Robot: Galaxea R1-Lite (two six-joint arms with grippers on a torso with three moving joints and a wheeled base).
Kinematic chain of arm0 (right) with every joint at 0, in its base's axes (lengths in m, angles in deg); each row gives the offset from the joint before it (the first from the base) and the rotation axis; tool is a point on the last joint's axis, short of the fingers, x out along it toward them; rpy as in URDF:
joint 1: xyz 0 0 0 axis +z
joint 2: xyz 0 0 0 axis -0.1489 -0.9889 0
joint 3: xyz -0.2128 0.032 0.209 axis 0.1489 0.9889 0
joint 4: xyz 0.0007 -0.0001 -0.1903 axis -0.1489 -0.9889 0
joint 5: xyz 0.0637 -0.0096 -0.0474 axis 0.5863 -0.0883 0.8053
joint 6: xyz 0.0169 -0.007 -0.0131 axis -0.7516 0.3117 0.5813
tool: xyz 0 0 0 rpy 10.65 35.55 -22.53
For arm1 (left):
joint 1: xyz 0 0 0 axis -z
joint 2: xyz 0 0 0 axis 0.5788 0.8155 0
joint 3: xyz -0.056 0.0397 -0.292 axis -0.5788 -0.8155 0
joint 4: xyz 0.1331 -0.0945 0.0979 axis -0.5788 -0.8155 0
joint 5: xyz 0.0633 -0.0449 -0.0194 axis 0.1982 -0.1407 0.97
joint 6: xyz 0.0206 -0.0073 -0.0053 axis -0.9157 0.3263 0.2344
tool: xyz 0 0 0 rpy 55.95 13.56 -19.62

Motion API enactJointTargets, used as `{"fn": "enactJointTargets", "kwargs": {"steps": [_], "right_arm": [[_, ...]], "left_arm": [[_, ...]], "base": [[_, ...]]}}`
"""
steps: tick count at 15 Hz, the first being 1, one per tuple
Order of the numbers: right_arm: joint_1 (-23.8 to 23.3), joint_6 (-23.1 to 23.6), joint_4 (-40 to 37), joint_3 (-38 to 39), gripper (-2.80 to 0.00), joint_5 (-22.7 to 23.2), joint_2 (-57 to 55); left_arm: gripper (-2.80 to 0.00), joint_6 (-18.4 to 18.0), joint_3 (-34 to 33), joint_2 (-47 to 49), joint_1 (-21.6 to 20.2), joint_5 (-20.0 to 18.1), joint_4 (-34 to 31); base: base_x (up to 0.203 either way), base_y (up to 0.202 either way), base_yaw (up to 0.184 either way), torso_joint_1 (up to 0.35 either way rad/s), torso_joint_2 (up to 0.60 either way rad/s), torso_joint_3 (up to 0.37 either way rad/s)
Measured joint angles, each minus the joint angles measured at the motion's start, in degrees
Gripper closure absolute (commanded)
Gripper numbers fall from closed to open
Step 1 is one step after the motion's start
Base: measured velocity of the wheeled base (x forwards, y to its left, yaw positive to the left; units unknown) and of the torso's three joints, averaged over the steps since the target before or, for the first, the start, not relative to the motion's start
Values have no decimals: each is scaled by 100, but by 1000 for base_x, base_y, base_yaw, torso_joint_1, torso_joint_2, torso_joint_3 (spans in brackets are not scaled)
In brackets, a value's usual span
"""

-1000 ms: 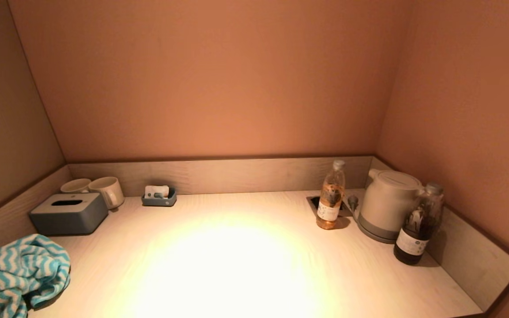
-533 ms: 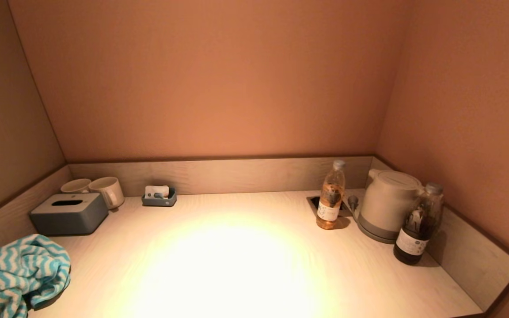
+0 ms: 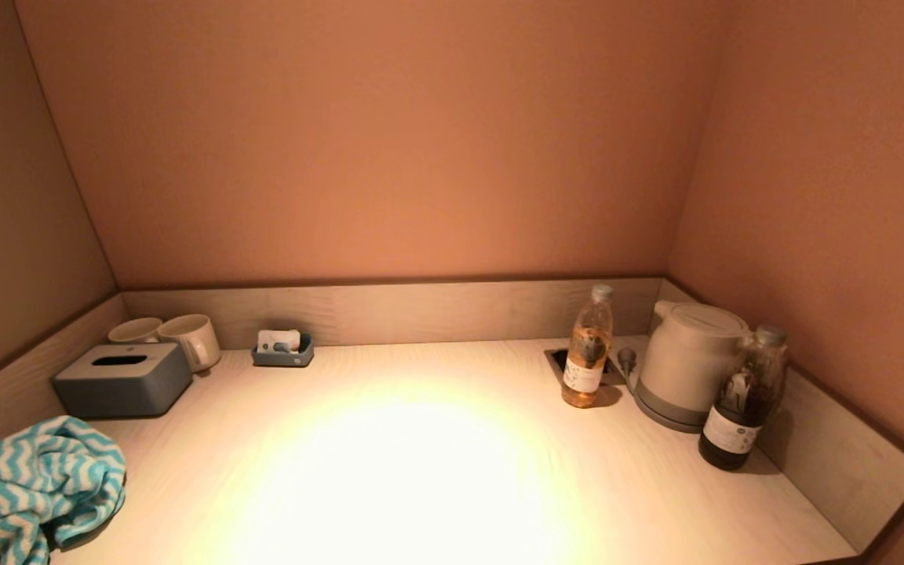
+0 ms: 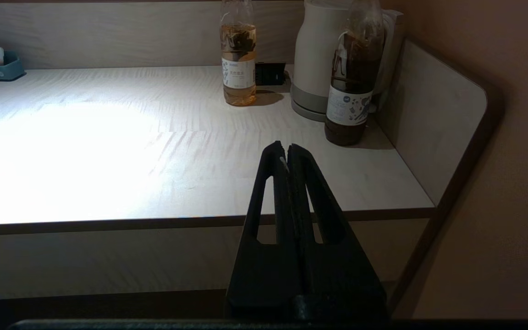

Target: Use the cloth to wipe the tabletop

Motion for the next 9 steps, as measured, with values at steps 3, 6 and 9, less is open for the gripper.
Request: {"fn": "enactJointTargets", "kwargs": {"steps": [3,6,9], "right_arm": [[1,-2,-1,0,0,0,0],[1,0,2,0,0,0,0],[1,0,-1,0,0,-2,0]], "left_arm": [[0,-24,46,-322,440,969,-107],[0,-260,-41,-641,1194,2279,-267],[0,-466,-216,-1148,1524,2714,-564]], "base": [[0,0,0,0,0,0],[0,0,0,0,0,0],[0,0,0,0,0,0]]}}
